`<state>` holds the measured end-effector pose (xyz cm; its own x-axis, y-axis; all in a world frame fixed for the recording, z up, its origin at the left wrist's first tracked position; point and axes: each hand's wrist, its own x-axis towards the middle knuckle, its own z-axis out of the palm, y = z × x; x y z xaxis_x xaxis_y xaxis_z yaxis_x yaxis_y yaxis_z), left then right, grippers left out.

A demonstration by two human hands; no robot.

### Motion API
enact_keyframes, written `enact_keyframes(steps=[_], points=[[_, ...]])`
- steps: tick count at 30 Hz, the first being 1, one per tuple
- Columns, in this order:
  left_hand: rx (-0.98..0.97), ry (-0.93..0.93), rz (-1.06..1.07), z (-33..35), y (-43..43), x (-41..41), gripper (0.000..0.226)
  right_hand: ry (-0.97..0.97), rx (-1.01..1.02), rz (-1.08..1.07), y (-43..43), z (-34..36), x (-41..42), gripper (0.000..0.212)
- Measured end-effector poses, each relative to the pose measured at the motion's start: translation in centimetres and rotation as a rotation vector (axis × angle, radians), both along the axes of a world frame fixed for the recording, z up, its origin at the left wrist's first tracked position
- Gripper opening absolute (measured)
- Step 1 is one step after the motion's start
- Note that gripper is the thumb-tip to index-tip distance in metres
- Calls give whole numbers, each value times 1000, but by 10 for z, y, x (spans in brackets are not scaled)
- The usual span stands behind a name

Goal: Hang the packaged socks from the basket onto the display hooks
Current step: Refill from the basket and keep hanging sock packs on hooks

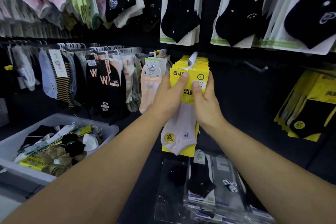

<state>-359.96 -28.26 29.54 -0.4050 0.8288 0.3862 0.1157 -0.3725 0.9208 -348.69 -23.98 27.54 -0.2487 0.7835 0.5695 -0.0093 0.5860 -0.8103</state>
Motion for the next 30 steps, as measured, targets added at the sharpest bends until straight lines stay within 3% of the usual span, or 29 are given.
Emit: enact_keyframes(steps=[9,12,16,19,21,26,30], points=[[13,37,49,-4,7,2,15,-81,16,-33,3,4,5,53],[-8,13,69,-9,-11,2,23,-87,-32,-43,-15,-2,19,50],[-61,97,162,-37,-57,6,13,-229,-70,-63,-50,-28,58,48],[-190,139,266,-83,-102,15,34,-384,-167,-59,-81,-63,98,25],[-314,151,298,-123,-132,24,35,-533,-255,-29,-105,-93,125,11],[-701,189,160,-239,-216,58,10,-819,-487,147,-174,-184,174,21],[-992,328,111,-322,-272,81,35,-1092,-558,218,-218,-275,193,5]])
